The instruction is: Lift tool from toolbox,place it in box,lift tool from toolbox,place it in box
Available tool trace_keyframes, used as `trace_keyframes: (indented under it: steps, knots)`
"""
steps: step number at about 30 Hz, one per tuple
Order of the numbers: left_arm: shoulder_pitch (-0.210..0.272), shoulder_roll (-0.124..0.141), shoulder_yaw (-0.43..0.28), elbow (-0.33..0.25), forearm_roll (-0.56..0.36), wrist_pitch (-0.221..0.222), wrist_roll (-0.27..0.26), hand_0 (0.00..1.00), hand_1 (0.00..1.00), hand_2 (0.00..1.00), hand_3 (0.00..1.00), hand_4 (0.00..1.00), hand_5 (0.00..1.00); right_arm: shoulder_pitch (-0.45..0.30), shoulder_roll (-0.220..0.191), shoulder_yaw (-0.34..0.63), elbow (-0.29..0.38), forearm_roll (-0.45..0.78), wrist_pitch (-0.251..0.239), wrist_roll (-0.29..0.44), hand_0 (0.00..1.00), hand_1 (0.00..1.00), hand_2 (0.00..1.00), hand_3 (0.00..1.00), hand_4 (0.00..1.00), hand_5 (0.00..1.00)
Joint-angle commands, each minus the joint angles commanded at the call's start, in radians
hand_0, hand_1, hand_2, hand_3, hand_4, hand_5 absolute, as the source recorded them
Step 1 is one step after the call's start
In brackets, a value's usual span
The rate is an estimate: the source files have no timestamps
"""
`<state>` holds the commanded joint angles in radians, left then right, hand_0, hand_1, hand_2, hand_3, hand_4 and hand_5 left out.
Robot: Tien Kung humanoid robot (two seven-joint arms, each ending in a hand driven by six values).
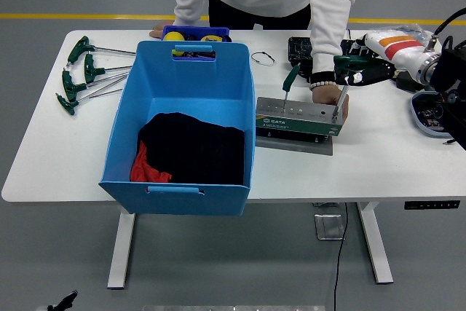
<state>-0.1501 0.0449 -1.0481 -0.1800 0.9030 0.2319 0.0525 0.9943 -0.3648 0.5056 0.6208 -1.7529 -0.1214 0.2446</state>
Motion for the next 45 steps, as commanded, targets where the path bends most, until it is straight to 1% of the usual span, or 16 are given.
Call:
trace_keyframes:
  steps: [4,5,10,11,16,17,22,23,26,28,29,34,35,39,40,45]
  knots:
    - [-0.001,0.0,-0.002,0.0,0.001,0.003,-0.001,0.756,0.802,0.804,0.706,0.713,0.645,-0.001,0.005,-0.006,-0.013,0.013,-0.006,-0.007,0.402,0.4,0.386,0.434,0.998,0.799]
    - [-0.001,0.0,-0.003,0.0,0.002,0.004,-0.001,0.756,0.802,0.801,0.704,0.712,0.644,-0.001,0.008,-0.008,-0.016,0.018,-0.008,-0.009,0.346,0.355,0.353,0.385,0.998,0.815]
    - [-0.002,-0.001,-0.001,0.0,0.002,0.005,-0.001,0.756,0.802,0.801,0.704,0.712,0.644,-0.002,0.017,-0.019,-0.025,0.033,-0.013,-0.018,0.346,0.355,0.353,0.385,0.998,0.815]
    - [-0.002,-0.001,0.0,0.0,0.001,0.005,-0.001,0.755,0.799,0.8,0.704,0.712,0.642,-0.002,0.017,-0.022,-0.027,0.037,-0.014,-0.018,0.332,0.339,0.327,0.353,0.998,0.831]
    - [-0.005,-0.001,-0.001,0.0,0.003,0.005,-0.001,0.755,0.799,0.8,0.704,0.712,0.642,-0.007,0.022,-0.031,-0.039,0.066,-0.017,-0.021,0.332,0.339,0.327,0.353,0.998,0.831]
    - [-0.006,-0.001,-0.001,0.0,0.004,0.005,-0.001,0.754,0.796,0.799,0.704,0.711,0.641,-0.007,0.022,-0.033,-0.04,0.074,-0.016,-0.022,0.305,0.324,0.307,0.315,0.998,0.846]
    - [-0.011,-0.001,-0.009,0.0,0.016,0.008,-0.001,0.754,0.796,0.799,0.704,0.711,0.641,0.005,0.035,-0.058,-0.062,0.094,0.003,-0.022,0.305,0.324,0.307,0.315,0.998,0.846]
    - [-0.011,-0.001,-0.01,0.0,0.019,0.008,0.0,0.752,0.796,0.796,0.704,0.711,0.639,0.006,0.039,-0.061,-0.064,0.095,0.004,-0.023,0.218,0.259,0.259,0.26,0.998,0.868]
    - [-0.011,-0.002,-0.011,0.0,0.025,0.008,0.003,0.752,0.796,0.796,0.704,0.711,0.639,0.009,0.048,-0.07,-0.065,0.093,0.005,-0.029,0.218,0.259,0.259,0.26,0.998,0.868]
    - [-0.007,-0.002,-0.014,0.0,0.031,0.008,0.006,0.752,0.796,0.796,0.704,0.711,0.639,0.008,0.053,-0.074,-0.062,0.086,-0.002,-0.037,0.218,0.259,0.259,0.26,0.998,0.868]
    - [-0.006,-0.003,-0.015,0.0,0.033,0.008,0.007,0.751,0.794,0.793,0.704,0.712,0.639,0.007,0.055,-0.076,-0.06,0.083,-0.007,-0.041,0.153,0.186,0.206,0.215,0.998,0.884]
    - [0.0,-0.003,-0.022,0.0,0.041,0.008,0.009,0.751,0.794,0.793,0.704,0.712,0.639,0.007,0.063,-0.084,-0.052,0.068,-0.03,-0.064,0.153,0.186,0.206,0.215,0.998,0.884]
    - [0.0,-0.003,-0.022,0.0,0.042,0.008,0.009,0.751,0.794,0.792,0.704,0.713,0.639,0.008,0.064,-0.086,-0.052,0.066,-0.031,-0.067,0.12,0.129,0.158,0.173,0.998,0.879]
    - [0.0,-0.002,-0.022,0.0,0.044,0.009,0.009,0.751,0.794,0.792,0.704,0.713,0.639,0.01,0.067,-0.098,-0.054,0.052,-0.044,-0.091,0.12,0.129,0.158,0.173,0.998,0.879]
    - [0.0,-0.002,-0.022,0.0,0.045,0.009,0.009,0.75,0.79,0.79,0.701,0.711,0.636,0.01,0.068,-0.099,-0.055,0.047,-0.05,-0.096,0.072,0.086,0.124,0.141,0.998,0.862]
    - [0.001,-0.001,-0.023,0.0,0.047,0.007,0.01,0.75,0.79,0.79,0.701,0.711,0.636,0.011,0.064,-0.102,-0.056,0.047,-0.064,-0.109,0.072,0.086,0.124,0.141,0.998,0.862]
